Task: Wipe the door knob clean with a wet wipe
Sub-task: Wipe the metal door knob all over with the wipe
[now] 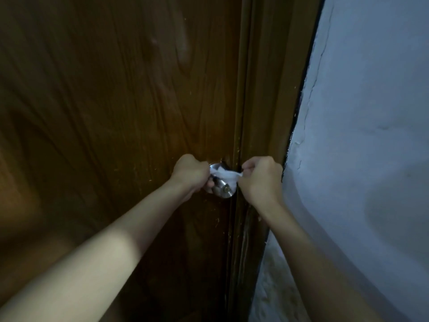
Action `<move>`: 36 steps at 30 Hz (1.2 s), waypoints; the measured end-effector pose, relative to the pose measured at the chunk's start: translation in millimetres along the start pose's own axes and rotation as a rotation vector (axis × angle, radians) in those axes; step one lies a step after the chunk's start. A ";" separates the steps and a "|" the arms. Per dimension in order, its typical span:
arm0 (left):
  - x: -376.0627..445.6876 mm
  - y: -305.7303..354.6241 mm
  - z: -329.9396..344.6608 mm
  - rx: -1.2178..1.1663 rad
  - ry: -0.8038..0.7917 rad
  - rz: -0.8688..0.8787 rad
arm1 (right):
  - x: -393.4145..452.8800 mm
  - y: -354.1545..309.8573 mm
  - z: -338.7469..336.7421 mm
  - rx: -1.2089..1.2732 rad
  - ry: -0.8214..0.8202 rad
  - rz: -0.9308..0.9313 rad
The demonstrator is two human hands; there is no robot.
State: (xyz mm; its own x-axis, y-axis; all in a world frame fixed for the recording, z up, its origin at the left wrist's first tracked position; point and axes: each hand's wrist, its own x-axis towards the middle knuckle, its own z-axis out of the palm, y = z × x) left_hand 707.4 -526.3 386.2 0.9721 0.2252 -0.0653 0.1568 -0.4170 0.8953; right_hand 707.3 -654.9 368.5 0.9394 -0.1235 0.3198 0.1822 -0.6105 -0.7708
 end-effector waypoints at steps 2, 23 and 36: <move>-1.6 6.7 -7.6 -0.083 0.020 0.096 | 4.2 -5.6 -6.3 0.059 0.125 -0.102; -12.7 -69.9 18.1 0.216 0.248 0.415 | -30.7 39.7 36.6 -0.204 0.066 -0.489; -15.1 -83.1 13.9 0.181 0.156 0.285 | -51.8 83.2 63.8 -0.183 0.075 -0.708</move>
State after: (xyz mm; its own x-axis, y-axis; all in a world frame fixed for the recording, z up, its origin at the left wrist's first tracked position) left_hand 682.1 -507.3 306.6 0.9451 0.2030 0.2562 -0.0749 -0.6284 0.7742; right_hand 692.4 -649.4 252.7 0.5914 0.2996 0.7486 0.6800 -0.6843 -0.2634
